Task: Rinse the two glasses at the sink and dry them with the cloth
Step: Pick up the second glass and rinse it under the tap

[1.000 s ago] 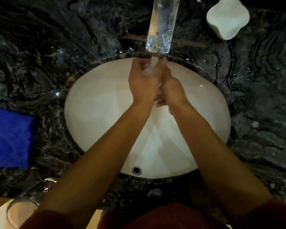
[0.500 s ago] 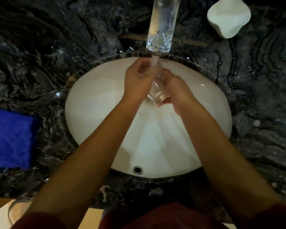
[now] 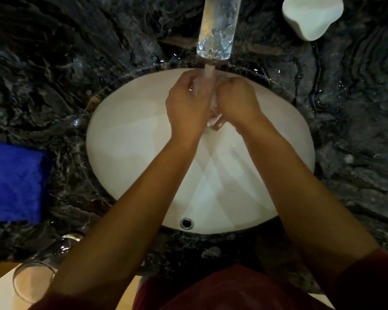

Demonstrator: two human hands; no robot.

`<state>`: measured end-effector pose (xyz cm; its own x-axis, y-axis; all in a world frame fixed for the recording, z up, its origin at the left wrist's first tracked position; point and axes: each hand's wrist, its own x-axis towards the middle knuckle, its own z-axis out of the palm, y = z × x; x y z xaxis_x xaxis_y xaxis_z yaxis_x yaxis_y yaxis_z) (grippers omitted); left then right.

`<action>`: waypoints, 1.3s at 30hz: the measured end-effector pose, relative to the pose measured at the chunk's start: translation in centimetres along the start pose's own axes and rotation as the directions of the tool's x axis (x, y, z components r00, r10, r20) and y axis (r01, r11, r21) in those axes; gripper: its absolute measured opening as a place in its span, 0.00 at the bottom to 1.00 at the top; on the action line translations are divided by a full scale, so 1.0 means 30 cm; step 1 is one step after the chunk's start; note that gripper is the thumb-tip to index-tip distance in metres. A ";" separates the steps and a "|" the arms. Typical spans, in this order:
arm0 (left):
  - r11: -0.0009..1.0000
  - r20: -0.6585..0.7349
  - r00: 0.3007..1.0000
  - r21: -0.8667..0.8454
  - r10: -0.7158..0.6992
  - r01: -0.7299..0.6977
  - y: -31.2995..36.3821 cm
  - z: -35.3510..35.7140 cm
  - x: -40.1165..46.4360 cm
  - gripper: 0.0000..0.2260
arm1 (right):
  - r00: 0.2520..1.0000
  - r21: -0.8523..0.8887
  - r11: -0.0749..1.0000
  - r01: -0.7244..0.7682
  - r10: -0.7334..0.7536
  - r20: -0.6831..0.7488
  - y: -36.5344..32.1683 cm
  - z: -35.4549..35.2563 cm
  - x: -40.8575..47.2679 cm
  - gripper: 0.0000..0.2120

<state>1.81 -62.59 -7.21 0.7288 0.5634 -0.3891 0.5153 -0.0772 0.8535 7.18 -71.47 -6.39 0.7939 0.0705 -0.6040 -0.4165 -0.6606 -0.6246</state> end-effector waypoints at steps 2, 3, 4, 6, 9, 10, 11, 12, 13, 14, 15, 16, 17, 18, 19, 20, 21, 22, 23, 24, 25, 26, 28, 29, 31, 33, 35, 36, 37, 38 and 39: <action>0.997 -0.040 0.998 -0.041 0.058 -0.060 0.019 -0.010 -0.009 0.08 | 0.978 0.309 0.938 -0.156 0.103 0.181 -0.011 -0.008 -0.003 0.18; 0.994 -0.025 0.998 -0.085 0.059 -0.061 0.021 -0.020 -0.005 0.08 | 0.960 0.426 0.881 -0.205 0.095 0.264 -0.013 -0.012 -0.013 0.18; 0.988 0.017 0.998 -0.142 0.055 -0.052 0.018 -0.030 0.003 0.09 | 0.936 0.517 0.817 -0.256 0.075 0.344 -0.010 -0.018 -0.022 0.19; 0.946 0.137 0.990 -0.322 0.020 0.026 0.020 -0.050 0.014 0.12 | 0.859 0.611 0.690 -0.387 0.029 0.511 0.006 -0.031 -0.028 0.23; 0.864 0.301 0.954 -0.477 -0.013 0.162 0.015 -0.061 0.018 0.20 | 0.758 0.634 0.550 -0.544 -0.002 0.652 0.027 -0.032 -0.026 0.27; 0.863 0.296 0.954 -0.471 -0.039 0.181 0.011 -0.056 0.019 0.21 | 0.761 0.647 0.521 -0.557 0.008 0.649 0.032 -0.025 -0.028 0.27; 0.874 0.268 0.961 -0.449 -0.070 0.189 0.006 -0.048 0.019 0.20 | 0.771 0.658 0.502 -0.561 0.027 0.636 0.034 -0.017 -0.034 0.26; 0.885 0.234 0.968 -0.425 -0.097 0.191 0.000 -0.038 0.019 0.17 | 0.791 0.671 0.495 -0.552 0.057 0.609 0.036 -0.012 -0.043 0.26; 0.893 0.213 0.970 -0.405 -0.119 0.198 -0.002 -0.029 0.014 0.15 | 0.812 0.687 0.484 -0.542 0.092 0.576 0.041 -0.006 -0.054 0.25; 0.894 0.208 0.968 -0.394 -0.138 0.212 -0.003 -0.023 0.010 0.13 | 0.828 0.710 0.454 -0.539 0.128 0.546 0.045 0.000 -0.063 0.25; 0.893 0.210 0.966 -0.391 -0.151 0.224 0.000 -0.014 0.003 0.11 | 0.849 0.737 0.433 -0.518 0.157 0.505 0.052 0.003 -0.069 0.24; 0.896 0.198 0.967 -0.380 -0.163 0.229 0.002 -0.008 -0.002 0.11 | 0.889 0.758 0.468 -0.454 0.172 0.425 0.059 0.008 -0.075 0.23; 0.905 0.171 0.970 -0.361 -0.175 0.227 0.007 -0.005 -0.002 0.13 | 0.935 0.739 0.574 -0.352 0.175 0.309 0.057 0.013 -0.082 0.20; 0.910 0.134 0.971 -0.345 -0.196 0.231 0.005 -0.002 -0.001 0.15 | 0.971 0.671 0.703 -0.238 0.150 0.187 0.053 0.018 -0.093 0.19; 0.906 0.103 0.969 -0.344 -0.227 0.248 0.003 -0.001 0.001 0.16 | 0.991 0.565 0.815 -0.131 0.095 0.093 0.050 0.024 -0.106 0.21; 0.892 0.086 0.960 -0.355 -0.266 0.279 0.003 -0.003 0.006 0.16 | 0.999 0.440 0.897 -0.034 0.026 0.025 0.050 0.034 -0.119 0.26; 0.871 0.091 0.948 -0.377 -0.304 0.315 0.001 -0.005 0.011 0.17 | 0.998 0.311 0.948 0.064 -0.058 -0.029 0.058 0.043 -0.131 0.30; 0.852 0.119 0.936 -0.389 -0.331 0.350 -0.002 -0.009 0.016 0.17 | 0.986 0.183 0.970 0.160 -0.149 -0.074 0.064 0.049 -0.142 0.32; 0.846 0.161 0.924 -0.371 -0.348 0.383 -0.005 -0.012 0.022 0.18 | 0.968 0.082 0.968 0.239 -0.230 -0.102 0.073 0.050 -0.148 0.32; 0.853 0.198 0.913 -0.329 -0.357 0.405 -0.008 -0.019 0.029 0.20 | 0.948 0.018 0.953 0.301 -0.297 -0.116 0.082 0.046 -0.151 0.33; 0.859 0.223 0.904 -0.294 -0.364 0.418 -0.007 -0.026 0.033 0.23 | 0.929 -0.022 0.936 0.350 -0.350 -0.117 0.091 0.036 -0.151 0.34; 0.861 0.242 0.895 -0.267 -0.375 0.433 -0.008 -0.031 0.039 0.25 | 0.916 -0.048 0.922 0.384 -0.387 -0.104 0.101 0.022 -0.147 0.35; 0.875 0.282 0.883 -0.208 -0.375 0.438 -0.005 -0.046 0.051 0.29 | 0.894 -0.066 0.896 0.440 -0.443 -0.060 0.116 -0.003 -0.134 0.39; 0.883 0.311 0.875 -0.173 -0.371 0.435 -0.003 -0.051 0.055 0.31 | 0.884 -0.074 0.884 0.461 -0.465 -0.040 0.119 -0.012 -0.128 0.41; 0.899 0.336 0.870 -0.124 -0.360 0.420 -0.004 -0.056 0.057 0.33 | 0.874 -0.073 0.874 0.480 -0.484 -0.052 0.117 -0.022 -0.121 0.40; 0.909 0.331 0.873 -0.093 -0.357 0.407 -0.014 -0.056 0.059 0.31 | 0.879 -0.060 0.888 0.456 -0.460 -0.125 0.095 -0.025 -0.114 0.37; 0.904 0.373 0.857 -0.094 -0.357 0.418 -0.030 -0.061 0.048 0.24 | 0.877 -0.075 0.898 0.434 -0.440 -0.195 0.056 -0.024 -0.113 0.35; 0.893 0.394 0.844 -0.110 -0.363 0.436 -0.040 -0.063 0.041 0.21 | 0.876 -0.109 0.900 0.422 -0.436 -0.208 0.039 -0.022 -0.111 0.35; 0.879 0.412 0.833 -0.137 -0.369 0.458 -0.052 -0.066 0.036 0.20 | 0.877 -0.159 0.898 0.411 -0.437 -0.201 0.021 -0.018 -0.106 0.36; 0.858 0.433 0.820 -0.176 -0.373 0.483 -0.067 -0.071 0.033 0.19 | 0.880 -0.215 0.890 0.401 -0.440 -0.181 0.005 -0.009 -0.103 0.37; 0.837 0.458 0.809 -0.215 -0.369 0.504 -0.075 -0.074 0.032 0.19 | 0.881 -0.262 0.880 0.395 -0.444 -0.162 -0.007 -0.001 -0.095 0.37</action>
<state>0.35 -60.05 -8.75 0.6056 0.1075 -0.7884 0.7014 0.3958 0.5928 5.01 -71.56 -4.51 0.9563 0.2343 -0.1748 0.0631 -0.7494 -0.6591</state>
